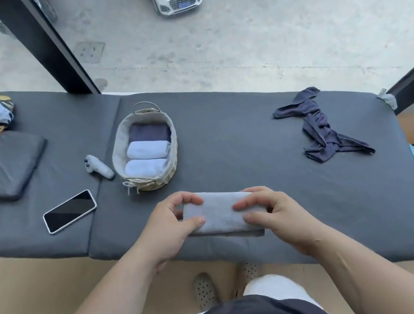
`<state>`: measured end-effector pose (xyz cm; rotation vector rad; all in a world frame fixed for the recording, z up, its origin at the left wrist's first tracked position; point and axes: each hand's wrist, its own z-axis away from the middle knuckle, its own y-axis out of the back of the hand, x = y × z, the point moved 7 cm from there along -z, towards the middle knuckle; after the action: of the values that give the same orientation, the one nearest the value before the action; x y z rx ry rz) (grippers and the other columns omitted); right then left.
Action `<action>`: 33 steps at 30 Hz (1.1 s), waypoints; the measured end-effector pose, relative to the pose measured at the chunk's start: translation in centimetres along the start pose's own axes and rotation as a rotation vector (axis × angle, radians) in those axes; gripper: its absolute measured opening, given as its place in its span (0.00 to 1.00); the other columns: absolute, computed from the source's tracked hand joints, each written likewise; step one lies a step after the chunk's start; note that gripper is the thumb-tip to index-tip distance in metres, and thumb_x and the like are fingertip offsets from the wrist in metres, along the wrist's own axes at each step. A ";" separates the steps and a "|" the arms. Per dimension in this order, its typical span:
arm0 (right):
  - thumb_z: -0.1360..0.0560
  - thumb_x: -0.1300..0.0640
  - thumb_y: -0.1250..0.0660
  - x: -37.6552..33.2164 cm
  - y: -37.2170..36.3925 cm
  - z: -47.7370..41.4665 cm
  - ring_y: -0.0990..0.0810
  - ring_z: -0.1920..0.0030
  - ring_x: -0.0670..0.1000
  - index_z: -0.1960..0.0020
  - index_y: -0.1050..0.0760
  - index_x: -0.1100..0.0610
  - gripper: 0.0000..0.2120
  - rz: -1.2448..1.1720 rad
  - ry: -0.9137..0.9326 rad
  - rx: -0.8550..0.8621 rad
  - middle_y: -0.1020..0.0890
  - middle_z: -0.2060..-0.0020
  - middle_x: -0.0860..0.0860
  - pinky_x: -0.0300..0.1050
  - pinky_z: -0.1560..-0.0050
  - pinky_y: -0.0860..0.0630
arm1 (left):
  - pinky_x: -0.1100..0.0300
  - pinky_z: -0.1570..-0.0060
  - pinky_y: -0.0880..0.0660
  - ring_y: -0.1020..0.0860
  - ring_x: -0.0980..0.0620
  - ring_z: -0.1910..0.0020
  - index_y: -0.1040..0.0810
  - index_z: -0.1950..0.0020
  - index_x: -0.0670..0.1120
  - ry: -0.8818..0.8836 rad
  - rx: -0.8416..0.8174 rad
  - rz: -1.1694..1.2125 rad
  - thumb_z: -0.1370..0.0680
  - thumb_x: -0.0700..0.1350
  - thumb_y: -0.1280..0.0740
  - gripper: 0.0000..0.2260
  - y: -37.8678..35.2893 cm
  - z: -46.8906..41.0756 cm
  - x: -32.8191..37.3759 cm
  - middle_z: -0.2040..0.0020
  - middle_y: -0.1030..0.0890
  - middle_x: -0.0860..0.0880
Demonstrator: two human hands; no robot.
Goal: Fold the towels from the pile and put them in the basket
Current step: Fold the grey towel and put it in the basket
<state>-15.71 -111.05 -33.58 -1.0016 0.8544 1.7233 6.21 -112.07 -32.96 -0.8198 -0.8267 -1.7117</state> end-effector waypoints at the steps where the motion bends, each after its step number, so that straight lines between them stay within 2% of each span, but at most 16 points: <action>1: 0.25 0.66 0.29 -0.1 -0.4 -0.9 0.22 0.40 0.43 0.53 0.14 0.48 0.13 -0.020 -0.004 -0.006 0.23 0.37 0.45 0.38 0.42 0.26 | 0.62 0.56 0.25 0.23 0.56 0.64 0.19 0.49 0.50 0.006 0.003 0.004 0.26 0.34 0.27 0.12 0.8 -0.6 0.1 0.64 0.17 0.52; 5: 0.30 0.62 0.26 -0.2 -0.9 -5.5 0.21 0.40 0.47 0.56 0.14 0.52 0.06 -0.076 -0.058 0.000 0.22 0.38 0.47 0.39 0.46 0.25 | 0.61 0.53 0.22 0.20 0.56 0.60 0.19 0.50 0.54 0.000 0.051 -0.068 0.26 0.35 0.27 0.14 3.5 -3.3 0.2 0.56 0.17 0.50; 7: 0.35 0.59 0.27 -0.3 -1.4 -8.0 0.19 0.44 0.50 0.59 0.15 0.54 0.05 -0.077 -0.083 -0.004 0.19 0.42 0.49 0.42 0.49 0.25 | 0.60 0.52 0.21 0.21 0.57 0.59 0.20 0.49 0.55 0.001 0.036 -0.151 0.27 0.36 0.27 0.14 4.5 -4.5 -0.1 0.52 0.18 0.50; 9: 0.33 0.62 0.27 -0.5 -2.3 -10.4 0.21 0.52 0.51 0.61 0.16 0.54 0.04 -0.063 -0.113 -0.016 0.16 0.50 0.51 0.45 0.53 0.28 | 0.57 0.50 0.21 0.22 0.56 0.58 0.20 0.49 0.56 0.021 0.041 -0.179 0.28 0.36 0.27 0.16 5.7 -5.5 -0.5 0.49 0.19 0.48; 11: 0.30 0.65 0.27 -0.9 -3.1 -12.5 0.23 0.55 0.49 0.62 0.17 0.51 0.09 -0.027 -0.131 -0.006 0.17 0.55 0.50 0.44 0.55 0.30 | 0.56 0.49 0.21 0.21 0.54 0.56 0.20 0.50 0.56 0.039 0.083 -0.154 0.28 0.35 0.27 0.16 7.3 -6.7 -0.7 0.48 0.19 0.47; 14: 0.29 0.63 0.28 -2.3 -4.9 -15.8 0.22 0.53 0.48 0.59 0.16 0.52 0.06 0.039 -0.122 -0.010 0.19 0.50 0.47 0.41 0.56 0.28 | 0.58 0.54 0.22 0.20 0.52 0.56 0.19 0.51 0.56 0.070 0.151 -0.125 0.28 0.34 0.27 0.17 10.5 -8.8 -1.1 0.50 0.18 0.45; 16: 0.27 0.64 0.29 -3.0 -6.3 -18.5 0.22 0.51 0.45 0.56 0.16 0.55 0.06 0.081 -0.105 0.000 0.22 0.45 0.44 0.33 0.60 0.26 | 0.61 0.57 0.23 0.20 0.52 0.58 0.19 0.51 0.56 0.089 0.171 -0.112 0.28 0.34 0.27 0.16 12.8 -10.7 -1.6 0.50 0.17 0.42; 18: 0.26 0.64 0.29 -3.5 -7.9 -21.4 0.23 0.48 0.40 0.55 0.16 0.55 0.06 0.126 -0.085 0.022 0.25 0.42 0.44 0.28 0.64 0.27 | 0.58 0.56 0.24 0.21 0.51 0.59 0.19 0.52 0.58 0.101 0.171 -0.099 0.28 0.35 0.27 0.17 15.3 -13.0 -2.3 0.51 0.17 0.39; 21: 0.26 0.63 0.29 -3.0 -10.2 -25.6 0.25 0.44 0.38 0.56 0.16 0.50 0.08 0.173 -0.087 0.086 0.26 0.41 0.43 0.30 0.61 0.28 | 0.56 0.57 0.26 0.22 0.50 0.61 0.19 0.53 0.60 0.119 0.133 -0.123 0.28 0.36 0.27 0.17 18.8 -17.2 -3.8 0.54 0.17 0.38; 24: 0.26 0.62 0.29 -1.8 -12.3 -29.3 0.26 0.41 0.38 0.57 0.16 0.47 0.10 0.184 -0.140 0.146 0.27 0.40 0.42 0.35 0.51 0.24 | 0.62 0.64 0.26 0.21 0.51 0.62 0.20 0.52 0.60 0.118 0.080 -0.155 0.28 0.36 0.27 0.17 21.9 -21.8 -5.6 0.52 0.17 0.41; 26: 0.26 0.63 0.29 -0.7 -13.5 -31.7 0.26 0.41 0.40 0.57 0.17 0.47 0.10 0.228 -0.169 0.171 0.26 0.42 0.42 0.38 0.42 0.26 | 0.62 0.61 0.23 0.20 0.51 0.58 0.20 0.52 0.60 0.094 0.050 -0.215 0.28 0.37 0.27 0.17 23.4 -24.6 -6.7 0.49 0.18 0.46; 27: 0.27 0.63 0.29 -0.2 -14.1 -32.9 0.26 0.42 0.41 0.57 0.17 0.48 0.10 0.278 -0.176 0.175 0.26 0.44 0.42 0.35 0.40 0.29 | 0.61 0.57 0.22 0.19 0.51 0.55 0.20 0.52 0.60 0.077 0.038 -0.252 0.29 0.37 0.26 0.17 24.0 -25.9 -7.2 0.47 0.20 0.49; 30: 0.26 0.63 0.29 0.9 -15.6 -35.7 0.27 0.45 0.41 0.56 0.18 0.49 0.09 0.427 -0.180 0.183 0.26 0.46 0.44 0.19 0.46 0.39 | 0.57 0.49 0.22 0.22 0.52 0.54 0.21 0.53 0.61 0.019 -0.006 -0.392 0.30 0.38 0.26 0.17 25.2 -29.2 -8.4 0.44 0.25 0.55; 31: 0.26 0.63 0.29 1.3 -16.1 -36.3 0.28 0.46 0.41 0.55 0.18 0.50 0.08 0.459 -0.179 0.179 0.27 0.46 0.45 0.18 0.48 0.40 | 0.58 0.49 0.24 0.23 0.52 0.54 0.22 0.53 0.61 -0.004 -0.021 -0.443 0.30 0.38 0.26 0.17 25.4 -30.1 -8.7 0.44 0.26 0.55; 33: 0.24 0.61 0.30 2.1 -16.8 -37.0 0.27 0.47 0.44 0.52 0.18 0.51 0.06 0.535 -0.180 0.142 0.28 0.44 0.46 0.23 0.49 0.37 | 0.61 0.48 0.28 0.25 0.54 0.52 0.22 0.49 0.58 -0.055 -0.076 -0.567 0.29 0.39 0.27 0.15 25.2 -31.3 -9.4 0.44 0.26 0.54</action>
<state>8.74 -137.09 -52.94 -0.5360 1.1789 2.1215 28.56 -139.74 -53.86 -0.7258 -1.1098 -2.2335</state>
